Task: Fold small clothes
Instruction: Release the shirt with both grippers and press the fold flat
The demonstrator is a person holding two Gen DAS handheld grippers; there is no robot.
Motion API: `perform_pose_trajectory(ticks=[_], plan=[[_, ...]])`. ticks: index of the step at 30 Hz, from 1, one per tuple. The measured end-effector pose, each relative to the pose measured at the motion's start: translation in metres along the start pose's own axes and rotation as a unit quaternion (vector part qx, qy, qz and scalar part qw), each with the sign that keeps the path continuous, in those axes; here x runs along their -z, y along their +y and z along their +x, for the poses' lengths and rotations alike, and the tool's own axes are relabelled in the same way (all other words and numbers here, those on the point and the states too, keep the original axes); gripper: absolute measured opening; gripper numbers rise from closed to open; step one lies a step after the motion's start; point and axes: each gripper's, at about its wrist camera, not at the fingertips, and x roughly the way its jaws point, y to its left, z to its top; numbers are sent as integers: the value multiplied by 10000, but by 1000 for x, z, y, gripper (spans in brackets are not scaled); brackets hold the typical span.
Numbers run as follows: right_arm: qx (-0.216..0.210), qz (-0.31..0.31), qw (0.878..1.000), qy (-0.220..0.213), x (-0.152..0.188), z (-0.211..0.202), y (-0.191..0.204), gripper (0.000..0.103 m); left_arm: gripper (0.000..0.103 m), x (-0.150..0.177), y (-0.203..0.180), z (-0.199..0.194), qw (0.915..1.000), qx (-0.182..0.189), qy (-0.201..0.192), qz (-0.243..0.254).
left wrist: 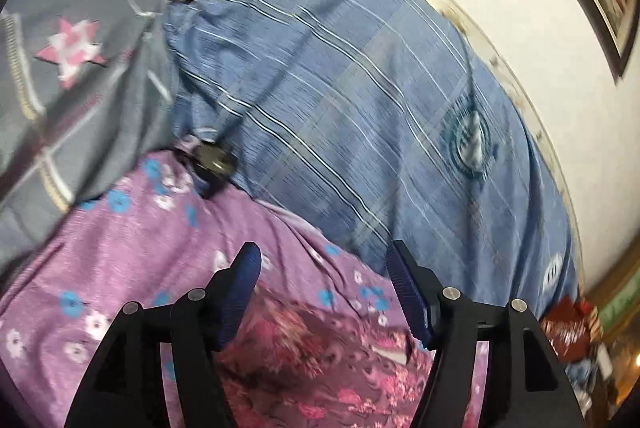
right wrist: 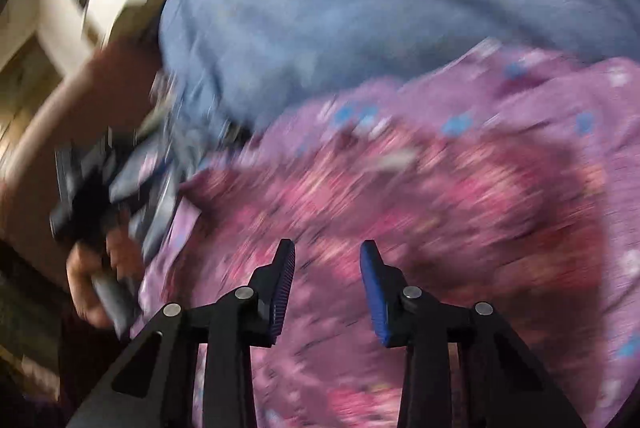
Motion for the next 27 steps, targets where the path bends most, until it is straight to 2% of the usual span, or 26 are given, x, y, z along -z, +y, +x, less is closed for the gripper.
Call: perform_pose_trajectory(ticks=[2,4,6,7,9,10,11,13,15,17,21,23,24,25,27], plan=[[34,-135,9989,437,0,33,19,35,65,0,10,-13,9994,-283,-39,-213],[180,-69,9972,728,-12,66,24,35,65,1,11,-9,9989,-392,148,-208],[479,-172,9966,652,-31,90,30,34,65,3,11,-4,9986,-345,342,-213],[725,-204,9961,465,-48,99,30,31,65,4,10,-2,9985,-304,401,-219],[990,267,9947,-85,-88,103,13,28,65,7,4,5,9977,-163,646,-130],[918,705,9909,-689,-108,91,-1,30,65,4,1,12,9972,-129,731,-110],[828,922,9867,-1051,-116,79,-8,34,65,5,-2,16,9967,-92,802,-83],[748,1183,9789,-1486,-124,51,-21,33,65,8,-8,26,9950,-37,993,62],[806,992,9800,-1525,-119,31,-26,33,65,10,-14,37,9924,-47,1207,213],[1111,881,9759,-1659,-104,3,-43,33,65,21,-25,46,9877,65,1516,381],[1378,1598,9586,-1911,-80,-53,-106,33,65,36,-42,64,9734,-92,2160,761],[1445,1902,9512,-1953,-62,-71,-128,33,65,36,-40,66,9725,-209,2231,640],[1366,2002,9513,-1904,-56,-75,-133,33,65,32,-37,66,9733,-222,2229,497],[1203,2070,9539,-1808,-47,-74,-137,33,65,28,-33,67,9744,-217,2217,317],[1143,1994,9600,-1598,-43,-67,-136,33,65,22,-25,70,9750,-213,2210,88]])
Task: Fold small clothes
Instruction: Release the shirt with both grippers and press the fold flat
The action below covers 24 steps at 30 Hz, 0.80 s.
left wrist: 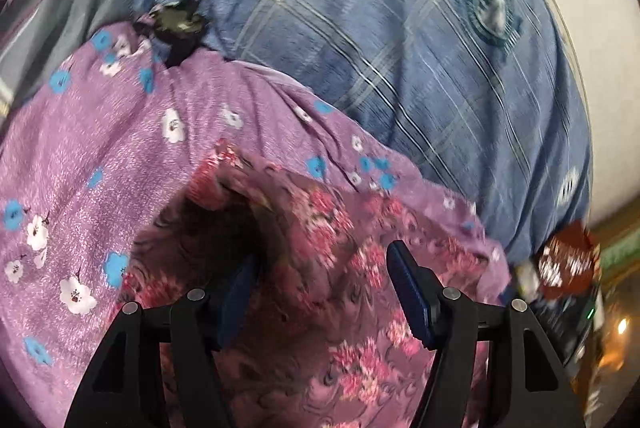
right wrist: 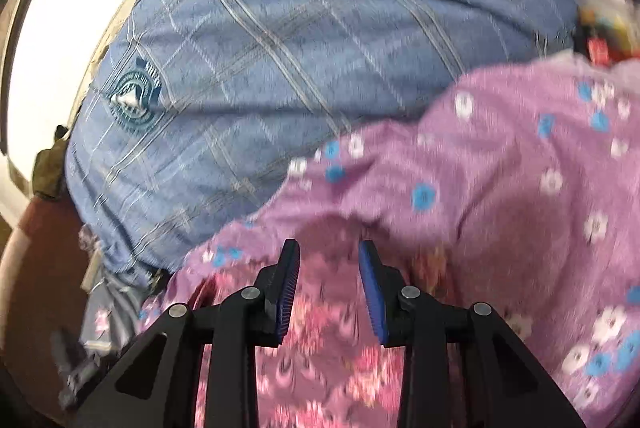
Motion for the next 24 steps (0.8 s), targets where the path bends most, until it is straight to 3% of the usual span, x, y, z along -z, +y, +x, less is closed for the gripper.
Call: perform_pose_trajectory(ticks=[2,4,6,9,12,15,17,19,21,24], plan=[[121,-195,9984,507,6,27,11,33,65,-8,9,8,9993,251,131,-236],[280,-261,9965,737,9,49,17,32,65,-15,18,19,9965,655,259,-449],[539,-159,9967,577,7,63,12,33,65,-25,27,31,9939,827,342,-652],[502,283,9978,331,-1,85,-7,31,65,-42,40,33,9879,1227,-55,-943],[506,214,9985,77,-2,79,-4,33,64,-53,53,23,9779,1533,-544,-1310],[354,-426,9969,-557,2,55,20,40,64,-56,55,-17,9679,1327,-1660,-1343],[288,-929,9936,-581,6,45,39,42,75,-59,49,-48,9642,1008,-2216,-1050],[297,-1017,9931,-501,9,42,41,42,79,-63,46,-56,9745,522,-2003,-862],[365,-927,9942,-395,7,38,38,42,79,-66,45,-51,9816,502,-1661,-797],[679,-718,9949,-221,2,29,26,39,78,-69,27,-32,9957,-51,-870,-321]])
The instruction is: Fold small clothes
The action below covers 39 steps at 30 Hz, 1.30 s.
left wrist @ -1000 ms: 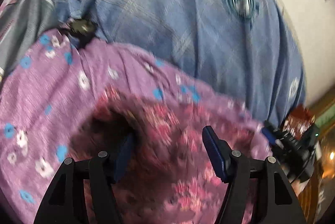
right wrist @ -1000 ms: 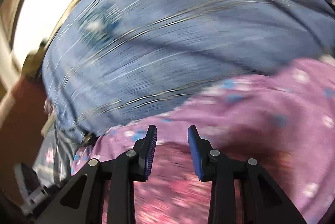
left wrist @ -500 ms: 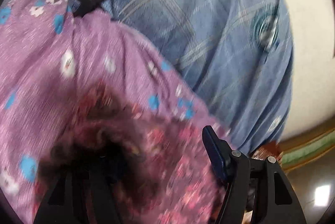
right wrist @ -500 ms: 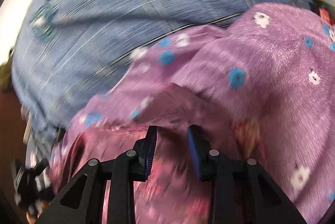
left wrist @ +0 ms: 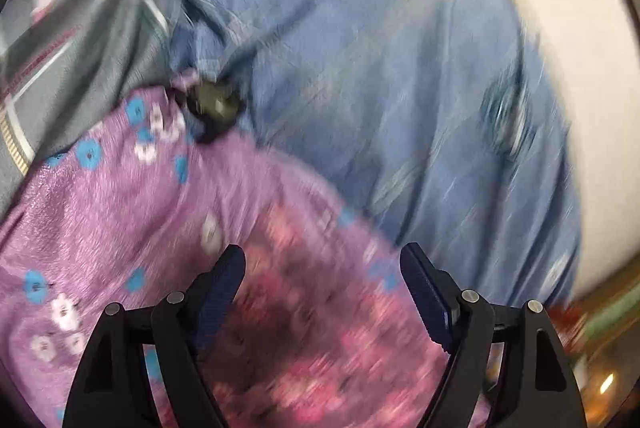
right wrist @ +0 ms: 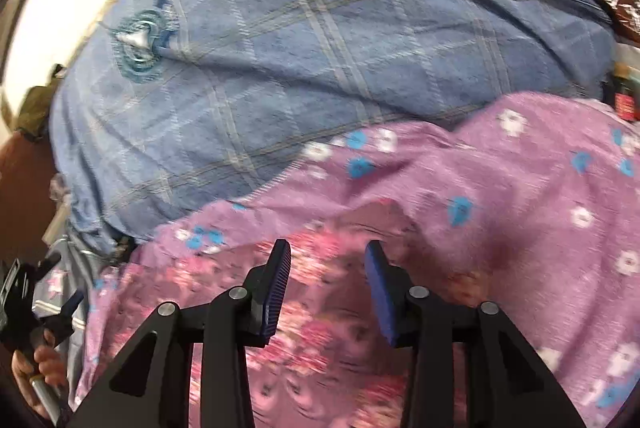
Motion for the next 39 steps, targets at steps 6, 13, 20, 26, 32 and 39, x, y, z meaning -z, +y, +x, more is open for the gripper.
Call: perform_pose_trajectory(ticks=[6,13,20,26,32,39], plan=[[26,351,9981,513,4,-3,-21,36,78,28,-58,27,9749,-1107,685,1807],[309,692,9910,1102,18,4,-34,36,78,51,-68,56,9396,-1981,1217,2514],[-501,484,9929,961,47,-47,-11,38,78,55,-83,26,9517,-1420,1051,2510],[-191,97,9880,1531,103,-37,-2,32,82,90,-62,29,9272,-1979,1364,2872],[-725,395,9900,1141,114,-75,-4,37,77,93,-60,-21,9458,-1699,913,2613],[-1228,-55,9895,767,130,-96,29,35,77,130,-47,-83,9650,-1439,641,2097]])
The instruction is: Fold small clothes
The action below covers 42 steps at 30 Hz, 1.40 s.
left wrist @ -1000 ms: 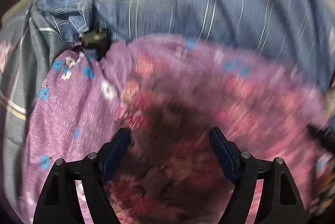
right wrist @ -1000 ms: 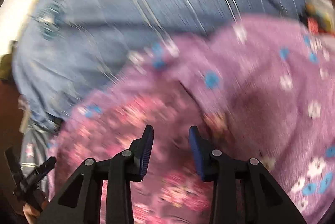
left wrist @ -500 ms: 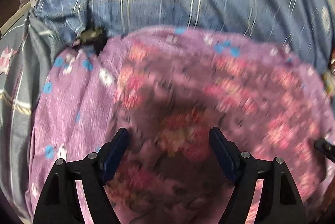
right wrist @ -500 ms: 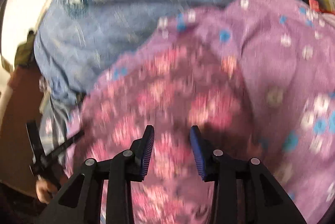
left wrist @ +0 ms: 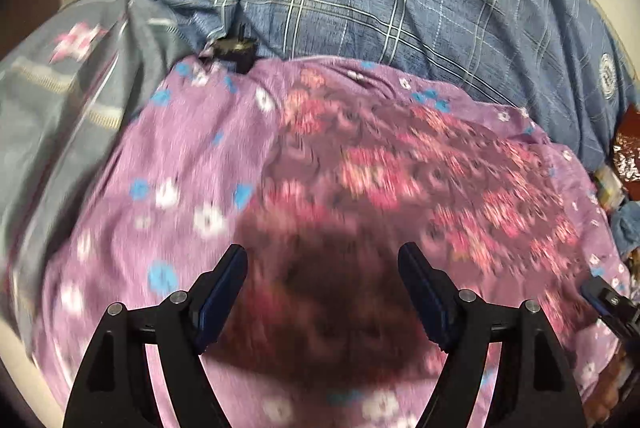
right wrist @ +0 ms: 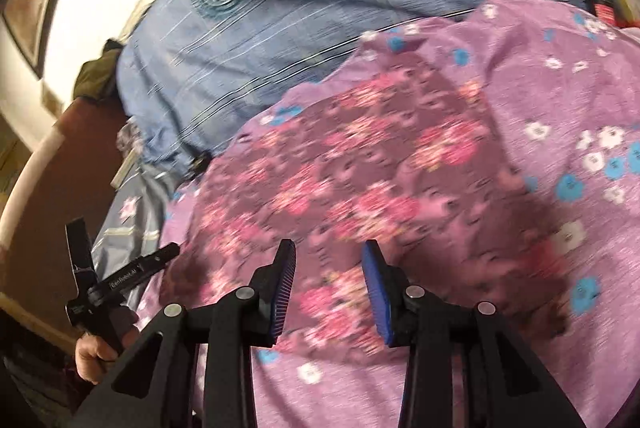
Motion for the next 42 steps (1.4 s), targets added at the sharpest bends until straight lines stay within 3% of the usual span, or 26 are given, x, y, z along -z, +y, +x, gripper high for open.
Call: perform_pose_trajectory(ticks=[3,6,8,10,14,19,21,24,28,30,36,39,42], plan=[[158,-286,9990,289,14,22,16,25,77,30,-3,-1,9992,-195,306,182],[759,-455,9909,1012,32,63,21,21,74,42,2,6,9969,-410,581,335],[696,-425,9930,850,30,59,25,21,68,43,8,-6,9986,-250,443,155],[257,-320,9969,666,26,49,27,20,68,48,21,-19,9993,71,280,-217],[-81,-440,9988,176,22,32,37,24,67,62,51,-42,9935,593,24,-968],[-365,-472,9980,202,18,41,47,24,67,71,61,-51,9920,484,-192,-1146],[-284,-481,9976,420,20,56,50,24,67,72,57,-43,9936,351,-99,-1064],[130,-591,9914,1163,29,89,48,19,66,71,50,-18,9957,-74,293,-879],[-101,-534,9939,964,24,76,49,23,66,72,44,-24,9965,-102,156,-812],[-278,-378,9944,950,21,72,45,23,66,73,46,-30,9952,108,98,-969],[-788,-232,9947,617,10,54,42,24,68,88,43,-51,9827,1256,-119,-1353],[-816,-300,9942,631,9,55,45,24,70,88,42,-47,9779,1514,-96,-1441],[-699,-354,9940,769,13,61,46,24,72,84,49,-35,9733,1547,-65,-1692]])
